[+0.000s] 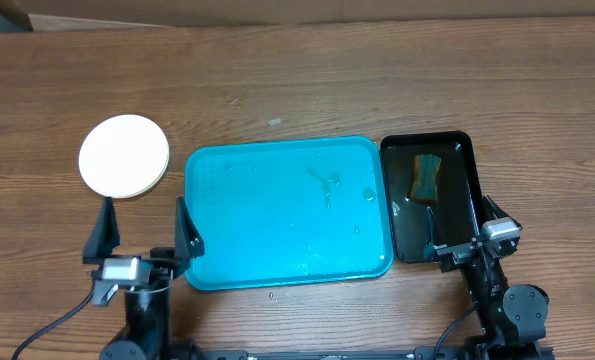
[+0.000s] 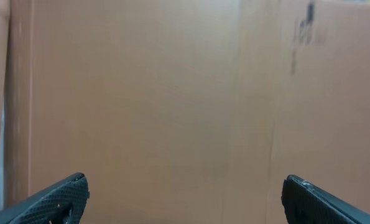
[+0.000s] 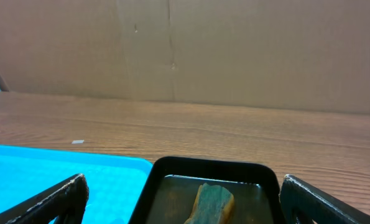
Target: Clean dirty plates on tray and stack at the side
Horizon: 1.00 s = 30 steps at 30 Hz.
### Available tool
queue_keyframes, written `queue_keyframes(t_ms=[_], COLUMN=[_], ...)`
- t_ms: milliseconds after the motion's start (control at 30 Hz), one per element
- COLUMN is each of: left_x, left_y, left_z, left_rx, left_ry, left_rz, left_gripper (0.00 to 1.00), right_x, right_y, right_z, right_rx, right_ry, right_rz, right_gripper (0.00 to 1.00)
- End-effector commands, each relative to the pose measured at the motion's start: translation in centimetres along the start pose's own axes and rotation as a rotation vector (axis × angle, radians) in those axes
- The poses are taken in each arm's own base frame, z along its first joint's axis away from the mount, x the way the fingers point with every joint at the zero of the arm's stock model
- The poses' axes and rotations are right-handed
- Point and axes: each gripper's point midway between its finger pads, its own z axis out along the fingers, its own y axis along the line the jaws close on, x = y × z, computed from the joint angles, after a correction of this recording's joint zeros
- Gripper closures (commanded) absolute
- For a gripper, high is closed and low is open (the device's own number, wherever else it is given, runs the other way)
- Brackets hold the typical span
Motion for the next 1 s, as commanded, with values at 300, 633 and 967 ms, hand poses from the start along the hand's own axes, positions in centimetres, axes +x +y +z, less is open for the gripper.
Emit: queue_keyframes(t_ms=[300, 633, 967], left_x=[12.7, 14.9, 14.9], left_y=[2.0, 2.7, 2.7], left_z=[-2.6, -3.8, -3.8], left_rx=[-0.092, -0.131, -0.131], left_ry=[0.409, 0.509, 0.511], left_rz=[-0.038, -0.016, -0.017], left_gripper=[0.0, 0.0, 0.0], right_x=[0.2, 0.2, 0.2], right_y=[-0.2, -0.2, -0.2], right_z=[0.0, 0.0, 0.0], right_rx=[0.011, 0.011, 0.011], right_ry=[-0.003, -0.004, -0.004], right_rz=[-0.004, -0.004, -0.004], right_gripper=[0.0, 0.0, 0.0])
